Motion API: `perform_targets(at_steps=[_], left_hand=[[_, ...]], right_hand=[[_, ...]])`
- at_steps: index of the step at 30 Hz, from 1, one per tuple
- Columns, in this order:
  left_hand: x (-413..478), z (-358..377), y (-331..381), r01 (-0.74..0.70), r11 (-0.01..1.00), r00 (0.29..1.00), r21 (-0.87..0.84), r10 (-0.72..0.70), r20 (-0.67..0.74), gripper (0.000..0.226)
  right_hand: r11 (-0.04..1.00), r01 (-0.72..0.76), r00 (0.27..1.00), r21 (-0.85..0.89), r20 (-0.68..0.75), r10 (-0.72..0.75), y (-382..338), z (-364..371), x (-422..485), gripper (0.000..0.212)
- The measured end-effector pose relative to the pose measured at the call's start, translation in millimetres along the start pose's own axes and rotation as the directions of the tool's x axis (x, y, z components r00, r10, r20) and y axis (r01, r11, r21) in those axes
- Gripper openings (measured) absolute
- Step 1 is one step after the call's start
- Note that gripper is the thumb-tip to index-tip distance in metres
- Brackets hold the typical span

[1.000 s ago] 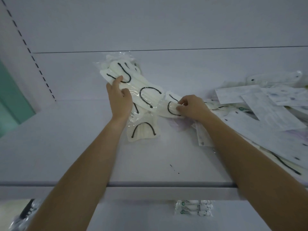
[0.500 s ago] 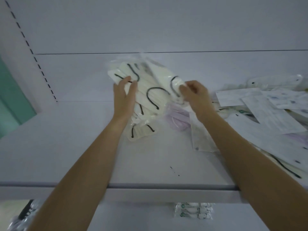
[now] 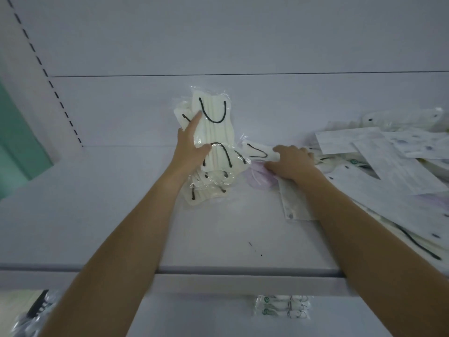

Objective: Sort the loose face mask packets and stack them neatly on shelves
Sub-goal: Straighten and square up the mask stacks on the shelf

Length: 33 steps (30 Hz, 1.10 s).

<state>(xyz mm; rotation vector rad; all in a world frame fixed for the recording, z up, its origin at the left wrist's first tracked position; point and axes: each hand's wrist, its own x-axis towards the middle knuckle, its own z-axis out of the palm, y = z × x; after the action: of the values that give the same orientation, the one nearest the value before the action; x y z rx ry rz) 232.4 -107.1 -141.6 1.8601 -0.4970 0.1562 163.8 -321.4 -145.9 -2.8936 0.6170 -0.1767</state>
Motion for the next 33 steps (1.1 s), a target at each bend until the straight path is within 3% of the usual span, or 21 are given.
perform_targets(at_steps=[3, 6, 9, 11, 12, 14, 17, 19, 21, 23, 25, 28, 30, 33], left_hand=[[0, 2, -1, 0.048, 0.999, 0.997, 0.005, -0.048, -0.06, 0.055], [2, 2, -5, 0.053, 0.999, 0.993, 0.008, -0.052, -0.105, 0.053], [1, 0, -3, 0.057, 0.998, 0.992, -0.03, -0.059, -0.11, 0.045], [2, -1, 5, 0.112, 0.966, 0.989, -0.233, -0.132, -0.071, 0.033], [2, -2, 9, 0.155, 0.922, 0.983, -0.354, -0.181, -0.041, 0.028], [1, -2, 15, 0.173, 0.883, 0.985, -0.437, -0.168, 0.049, 0.036], [-2, 0, 12, 0.17, 0.879, 0.978, -0.445, -0.096, 0.183, 0.041], [-4, 0, 10, 0.187, 0.877, 0.964, -0.442, -0.077, 0.255, 0.037], [-4, -1, 10, 0.209, 0.885, 0.953, -0.416, -0.088, 0.291, 0.041], [-4, 0, 11, 0.182, 0.929, 0.958, -0.323, -0.093, 0.272, 0.031], [-4, 0, 11, 0.099, 0.979, 0.985, -0.178, -0.071, 0.158, 0.028], [-1, -7, 8, 0.049, 0.995, 0.984, -0.091, -0.064, -0.165, 0.05], [3, -15, 6, 0.03, 0.997, 0.924, -0.066, -0.053, -0.379, 0.053], [4, -24, 3, 0.056, 0.998, 0.847, -0.035, -0.066, -0.528, 0.059]], right_hand=[[0.999, 0.021, 0.987, 0.024, -0.161, -0.017, -3, 0, 1, 0.029], [0.935, 0.1, 0.93, 0.339, -0.365, 0.033, -3, -5, 1, 0.024], [0.635, 0.385, 0.849, 0.669, -0.526, 0.039, -10, -21, -5, 0.015], [0.461, 0.546, 0.813, 0.699, -0.576, -0.089, -17, -30, -12, 0.017], [0.445, 0.601, 0.789, 0.664, -0.581, -0.199, -20, -31, -15, 0.021], [0.508, 0.679, 0.733, 0.53, -0.532, -0.425, -24, -26, -18, 0.021], [0.66, 0.636, 0.772, 0.401, -0.324, -0.547, -28, -11, -18, 0.024], [0.706, 0.596, 0.803, 0.384, -0.274, -0.529, -29, -5, -19, 0.026], [0.722, 0.556, 0.829, 0.412, -0.328, -0.452, -28, -6, -17, 0.025], [0.729, 0.528, 0.84, 0.436, -0.394, -0.373, -28, -5, -16, 0.026], [0.737, 0.493, 0.859, 0.464, -0.394, -0.326, -28, -3, -14, 0.036], [0.755, 0.393, 0.916, 0.525, -0.293, -0.273, -32, -1, -14, 0.065], [0.753, 0.408, 0.911, 0.516, -0.178, -0.371, -39, 2, -19, 0.076], [0.831, 0.494, 0.833, 0.256, 0.135, -0.537, -53, 16, -29, 0.077]])
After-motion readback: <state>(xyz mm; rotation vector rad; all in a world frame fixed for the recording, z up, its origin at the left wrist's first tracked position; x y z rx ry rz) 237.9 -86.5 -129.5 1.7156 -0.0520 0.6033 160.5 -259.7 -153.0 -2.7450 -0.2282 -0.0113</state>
